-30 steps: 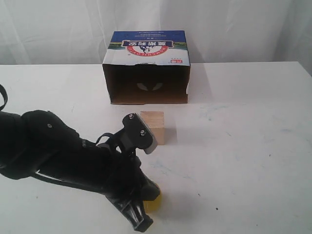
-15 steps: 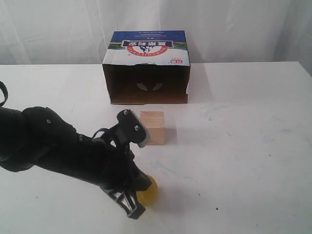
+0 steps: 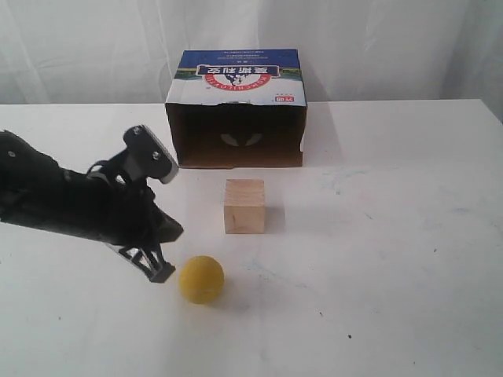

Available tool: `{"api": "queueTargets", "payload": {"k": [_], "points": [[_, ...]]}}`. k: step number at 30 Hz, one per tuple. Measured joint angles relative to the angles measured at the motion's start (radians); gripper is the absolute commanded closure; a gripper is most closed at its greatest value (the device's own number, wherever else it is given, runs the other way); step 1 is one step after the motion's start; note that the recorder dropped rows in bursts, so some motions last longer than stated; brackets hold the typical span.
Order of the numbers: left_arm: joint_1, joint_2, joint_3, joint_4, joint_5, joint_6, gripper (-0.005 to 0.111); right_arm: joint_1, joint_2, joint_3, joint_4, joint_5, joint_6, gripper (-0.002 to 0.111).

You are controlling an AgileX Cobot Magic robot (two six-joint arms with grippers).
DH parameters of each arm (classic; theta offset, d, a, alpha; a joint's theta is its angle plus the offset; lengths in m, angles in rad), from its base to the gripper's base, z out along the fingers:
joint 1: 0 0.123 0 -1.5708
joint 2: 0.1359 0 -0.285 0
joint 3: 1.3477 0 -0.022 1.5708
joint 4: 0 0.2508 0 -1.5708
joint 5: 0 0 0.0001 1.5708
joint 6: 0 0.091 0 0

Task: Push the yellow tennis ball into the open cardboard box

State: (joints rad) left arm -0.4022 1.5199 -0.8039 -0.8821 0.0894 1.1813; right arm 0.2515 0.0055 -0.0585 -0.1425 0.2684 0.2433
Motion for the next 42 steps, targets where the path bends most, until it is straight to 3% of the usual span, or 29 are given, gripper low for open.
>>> {"api": "queueTargets", "payload": {"k": [6,11,16,22,27,32,42], "points": [[0.049,-0.06,0.0,0.026,-0.015,0.001,0.107,0.0,0.0,0.0,0.0,0.0,0.0,0.108],[0.05,-0.071,0.0,0.028,0.077,0.001,0.107,0.0,0.0,0.0,0.0,0.0,0.0,0.108],[0.05,-0.069,0.0,0.03,0.043,0.001,0.107,0.0,0.0,0.0,0.0,0.0,0.0,0.108],[0.05,0.029,-0.013,0.039,-0.067,0.032,0.107,0.0,0.0,0.0,0.0,0.0,0.0,0.108],[0.061,0.203,-0.108,0.086,-0.179,0.068,0.107,0.0,0.0,0.0,0.0,0.0,0.0,0.108],[0.083,0.305,-0.221,0.095,-0.18,0.068,0.107,0.0,0.0,0.0,0.0,0.0,0.0,0.108],[0.085,0.313,-0.226,0.097,-0.178,0.062,0.107,0.0,0.0,0.0,0.0,0.0,0.0,0.108]]}}
